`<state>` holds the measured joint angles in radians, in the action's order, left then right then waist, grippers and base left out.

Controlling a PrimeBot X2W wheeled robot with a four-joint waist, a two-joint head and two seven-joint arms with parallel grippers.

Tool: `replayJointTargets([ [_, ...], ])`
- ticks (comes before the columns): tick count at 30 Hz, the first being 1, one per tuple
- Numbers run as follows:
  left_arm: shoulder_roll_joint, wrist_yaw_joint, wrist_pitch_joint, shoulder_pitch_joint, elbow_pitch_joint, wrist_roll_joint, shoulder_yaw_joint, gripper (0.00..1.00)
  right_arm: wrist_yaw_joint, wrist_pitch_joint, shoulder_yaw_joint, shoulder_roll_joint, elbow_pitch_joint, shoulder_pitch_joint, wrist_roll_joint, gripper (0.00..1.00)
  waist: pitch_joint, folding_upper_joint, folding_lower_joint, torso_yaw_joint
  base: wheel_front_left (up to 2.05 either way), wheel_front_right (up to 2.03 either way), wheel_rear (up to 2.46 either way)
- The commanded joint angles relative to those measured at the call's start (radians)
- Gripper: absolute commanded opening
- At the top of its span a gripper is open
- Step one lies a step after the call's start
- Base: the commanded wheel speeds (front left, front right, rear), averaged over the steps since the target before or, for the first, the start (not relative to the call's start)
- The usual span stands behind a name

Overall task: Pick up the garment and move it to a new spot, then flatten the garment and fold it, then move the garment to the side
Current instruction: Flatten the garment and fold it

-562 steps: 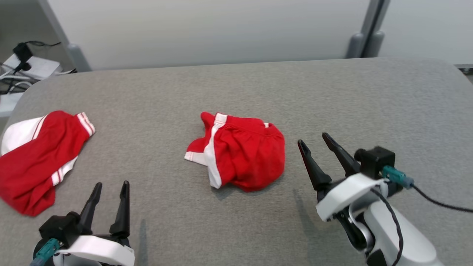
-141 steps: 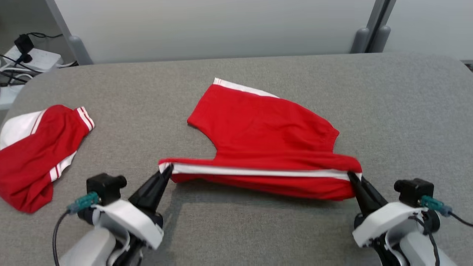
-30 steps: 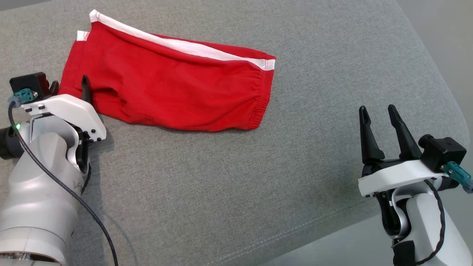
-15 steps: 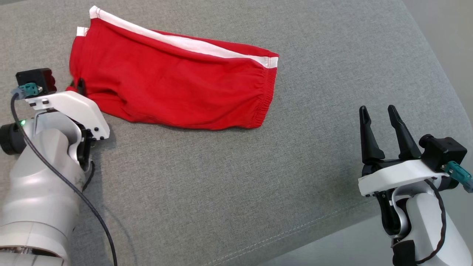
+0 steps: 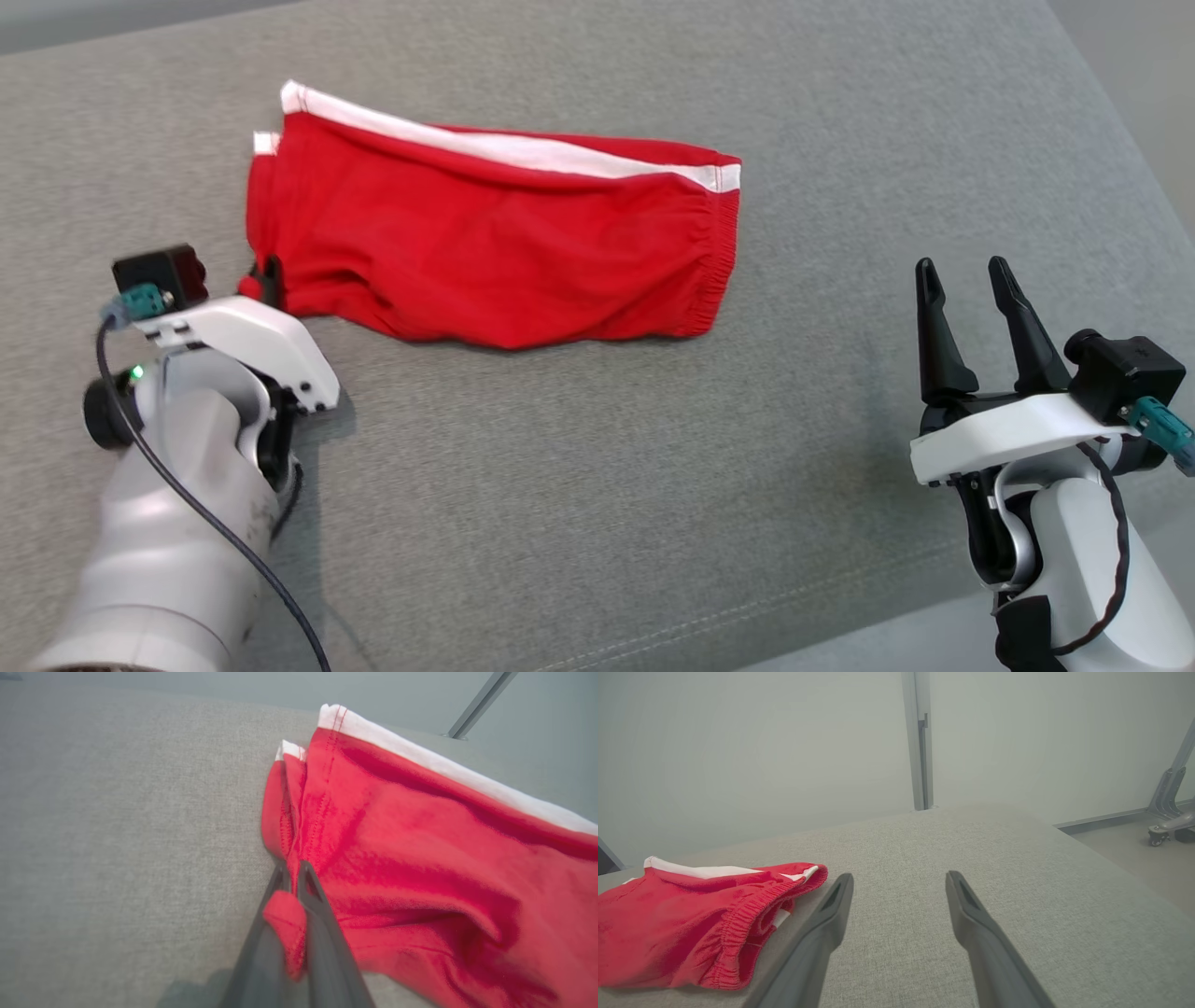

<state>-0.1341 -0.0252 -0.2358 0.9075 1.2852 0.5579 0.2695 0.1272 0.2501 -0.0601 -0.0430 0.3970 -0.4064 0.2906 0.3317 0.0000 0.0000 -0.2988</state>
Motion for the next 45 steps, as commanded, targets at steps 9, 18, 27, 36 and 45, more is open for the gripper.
replayJointTargets([
  [9,0.023,0.008,-0.025,-0.120,-0.057,0.030,-0.049,0.00,0.003,0.012,-0.021,-0.007,0.016,-0.018,-0.034,1.00,-0.110,0.0000,0.0000,0.133,0.00,0.00,0.00],
  [18,0.055,0.036,-0.026,-0.254,-0.184,0.012,-0.080,0.00,0.003,0.012,-0.021,-0.023,0.050,0.002,-0.037,1.00,-0.170,0.0000,0.0000,0.237,0.00,0.00,0.00],
  [27,0.055,0.054,-0.026,-0.314,-0.284,-0.044,-0.099,1.00,0.003,0.012,-0.047,-0.027,0.074,-0.008,-0.025,1.00,-0.191,0.0000,0.0000,0.267,0.00,0.00,0.00],
  [36,0.015,0.075,-0.026,-0.467,-0.534,-0.188,-0.137,1.00,0.003,0.012,-0.096,-0.027,0.117,-0.018,0.012,1.00,-0.234,0.0000,0.0000,0.304,0.00,0.00,0.00],
  [45,0.010,0.074,-0.026,-0.620,-0.758,-0.290,-0.201,1.00,0.003,0.012,-0.144,-0.026,0.240,-0.051,0.047,1.00,-0.256,0.0000,0.0000,0.369,0.00,0.00,0.00],
])
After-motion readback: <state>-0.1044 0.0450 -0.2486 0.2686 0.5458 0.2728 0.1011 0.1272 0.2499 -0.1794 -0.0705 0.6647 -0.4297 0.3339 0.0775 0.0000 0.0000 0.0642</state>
